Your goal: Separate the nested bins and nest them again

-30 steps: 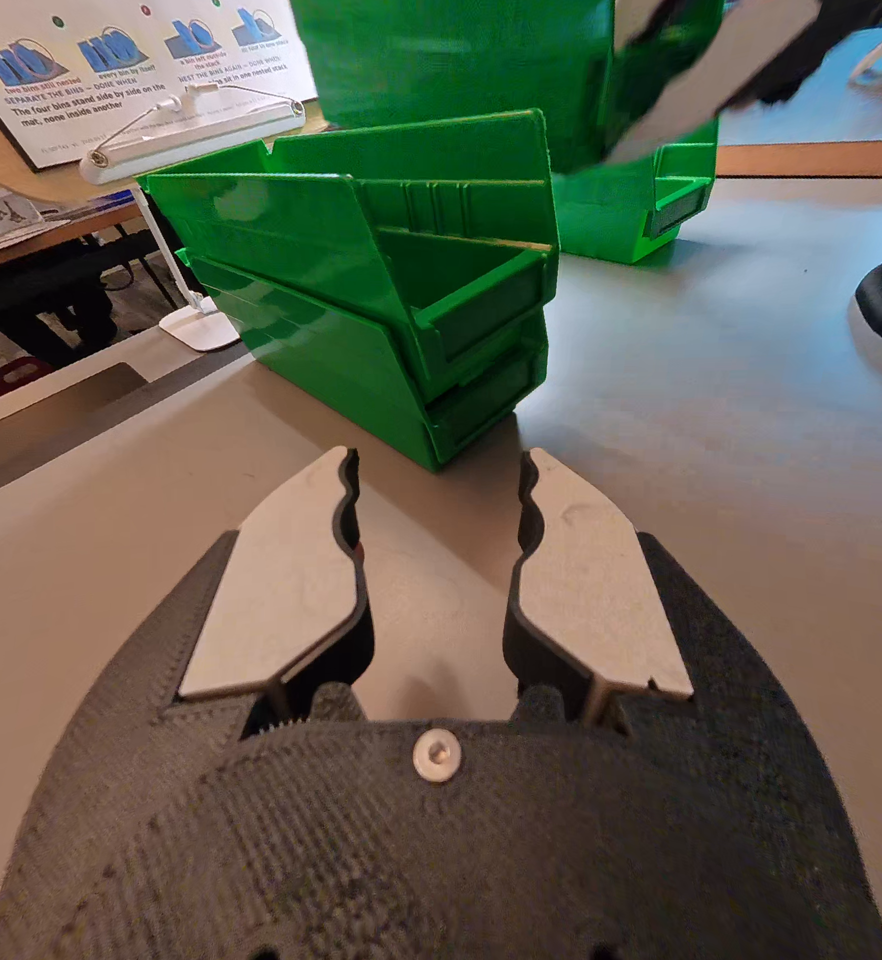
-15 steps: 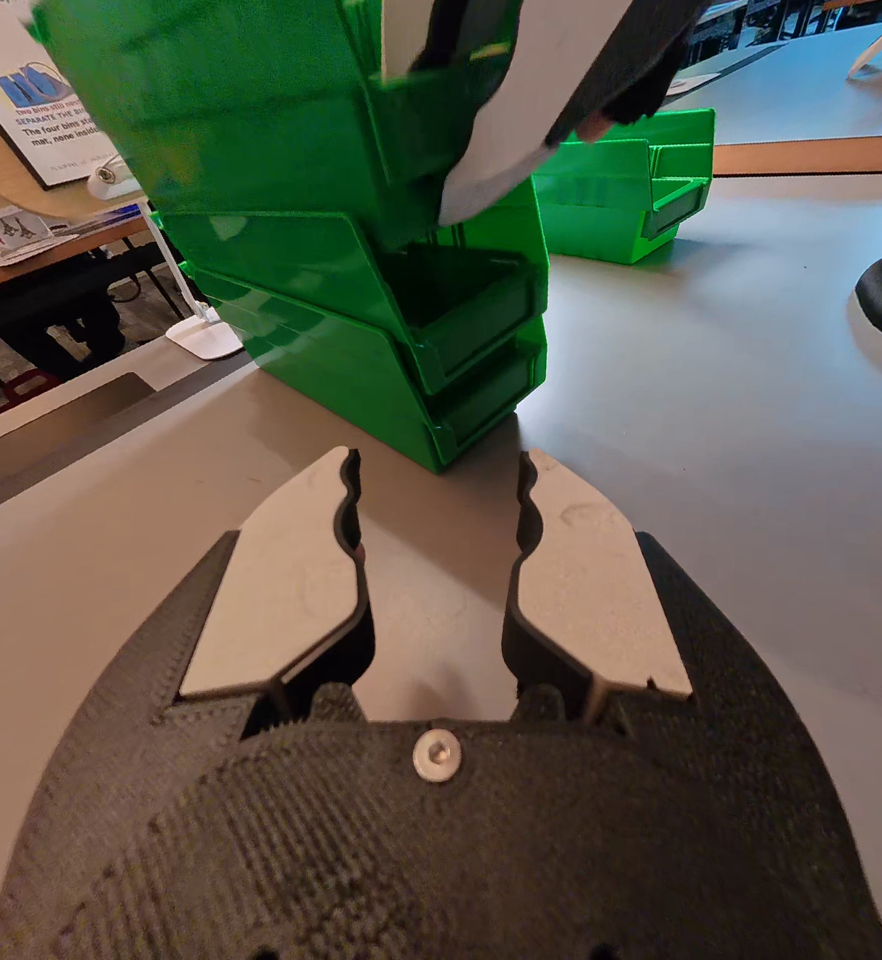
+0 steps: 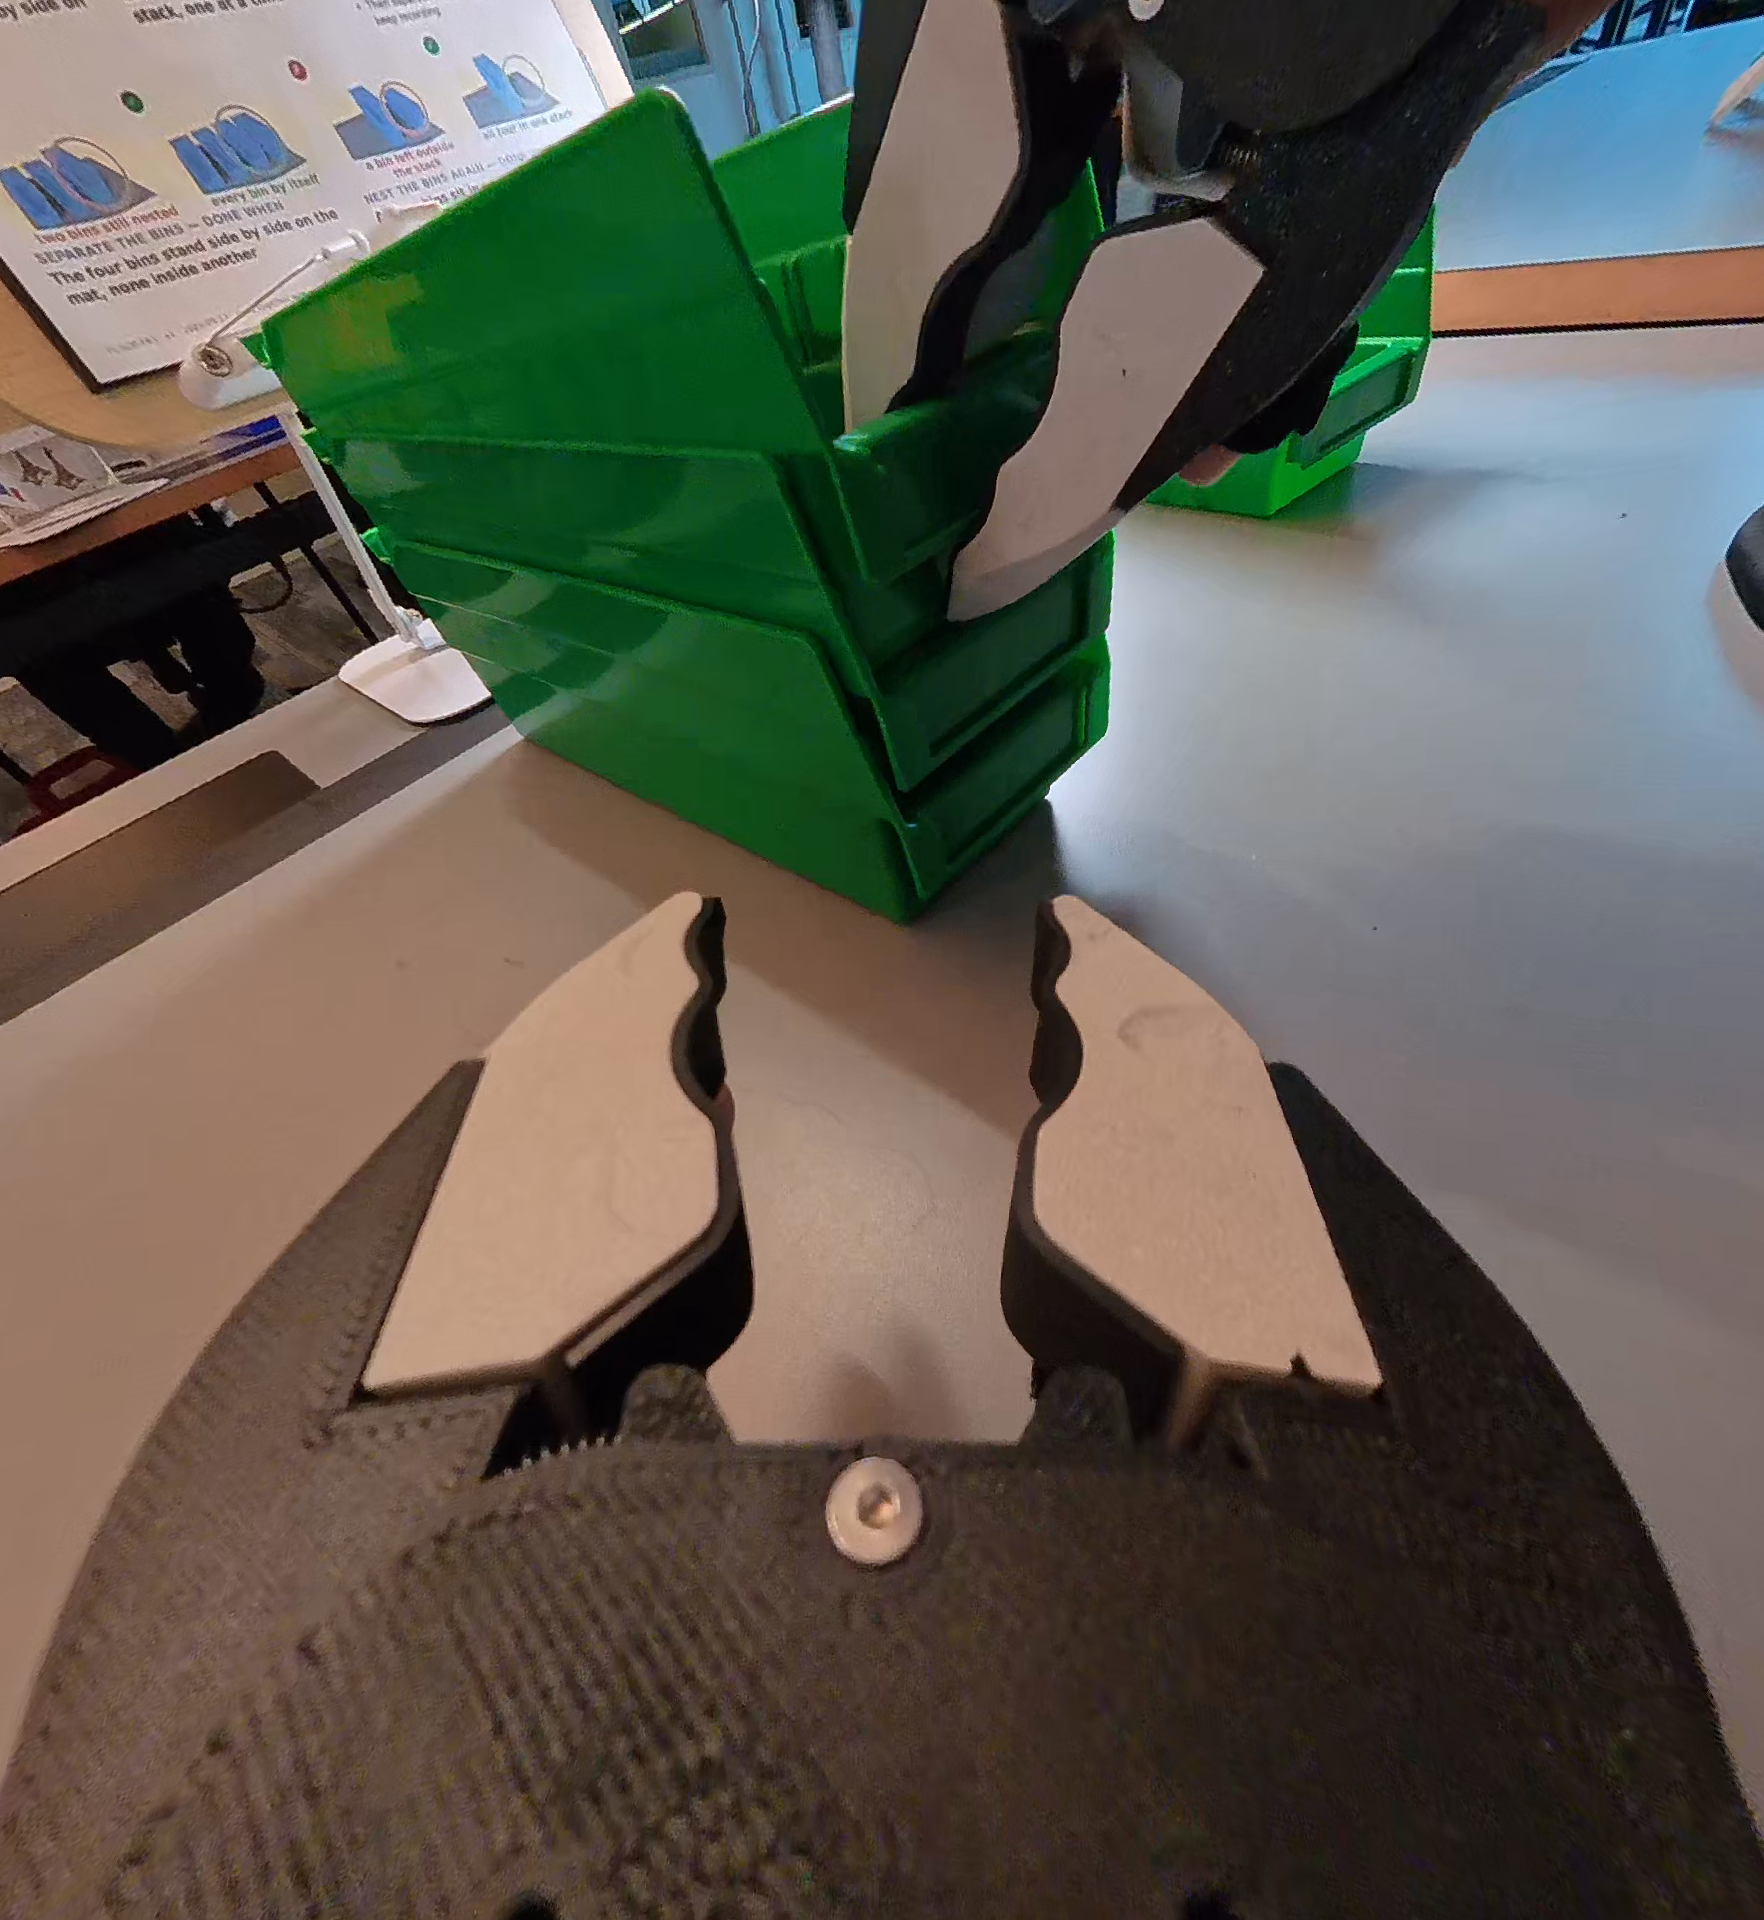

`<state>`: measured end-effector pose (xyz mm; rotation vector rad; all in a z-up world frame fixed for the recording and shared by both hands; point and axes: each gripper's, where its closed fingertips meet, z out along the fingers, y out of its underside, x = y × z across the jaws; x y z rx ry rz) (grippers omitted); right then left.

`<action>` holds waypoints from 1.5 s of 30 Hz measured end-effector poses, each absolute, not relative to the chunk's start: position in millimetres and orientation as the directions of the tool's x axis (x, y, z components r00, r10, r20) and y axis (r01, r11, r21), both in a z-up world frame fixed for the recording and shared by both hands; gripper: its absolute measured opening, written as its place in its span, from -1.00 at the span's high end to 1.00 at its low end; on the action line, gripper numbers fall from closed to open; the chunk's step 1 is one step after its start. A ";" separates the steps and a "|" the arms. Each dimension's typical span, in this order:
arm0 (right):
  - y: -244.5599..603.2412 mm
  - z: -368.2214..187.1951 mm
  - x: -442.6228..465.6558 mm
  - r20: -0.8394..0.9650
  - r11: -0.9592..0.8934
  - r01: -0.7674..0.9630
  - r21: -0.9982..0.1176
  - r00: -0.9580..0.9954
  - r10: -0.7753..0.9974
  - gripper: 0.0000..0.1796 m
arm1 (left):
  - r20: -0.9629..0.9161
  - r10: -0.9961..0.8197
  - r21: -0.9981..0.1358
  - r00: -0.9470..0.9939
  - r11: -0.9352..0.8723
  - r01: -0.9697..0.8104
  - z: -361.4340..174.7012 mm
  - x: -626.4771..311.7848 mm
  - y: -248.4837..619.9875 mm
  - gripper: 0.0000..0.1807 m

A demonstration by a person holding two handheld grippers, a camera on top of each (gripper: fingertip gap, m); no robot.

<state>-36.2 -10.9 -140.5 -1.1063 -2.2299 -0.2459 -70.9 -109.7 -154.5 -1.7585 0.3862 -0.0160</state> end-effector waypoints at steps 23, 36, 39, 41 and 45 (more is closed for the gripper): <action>34.9 -130.0 18.1 0.695 0.605 0.791 -0.086 -0.387 0.605 0.62 | -0.205 -0.265 -0.950 0.942 -0.179 -0.257 -157.2 -71.3 -108.3 0.38; 83.3 -112.0 185.7 0.657 0.364 0.900 -0.238 -0.126 0.743 0.38 | -0.219 -0.262 -0.945 0.940 -0.182 -0.270 -159.6 -70.3 -107.7 0.38; 122.6 -154.6 220.5 0.635 0.300 0.937 -0.179 -0.123 0.763 0.33 | -0.221 -0.265 -0.941 0.939 -0.193 -0.276 -162.7 -69.6 -106.1 0.38; 142.6 -175.2 230.2 0.642 0.301 0.941 -0.152 -0.138 0.755 0.29 | -0.221 -0.265 -0.940 0.939 -0.199 -0.277 -164.0 -69.7 -105.4 0.38; 169.8 -203.2 228.6 0.653 0.338 0.937 -0.082 -0.206 0.729 0.27 | -0.217 -0.265 -0.942 0.939 -0.195 -0.272 -163.8 -70.0 -105.1 0.38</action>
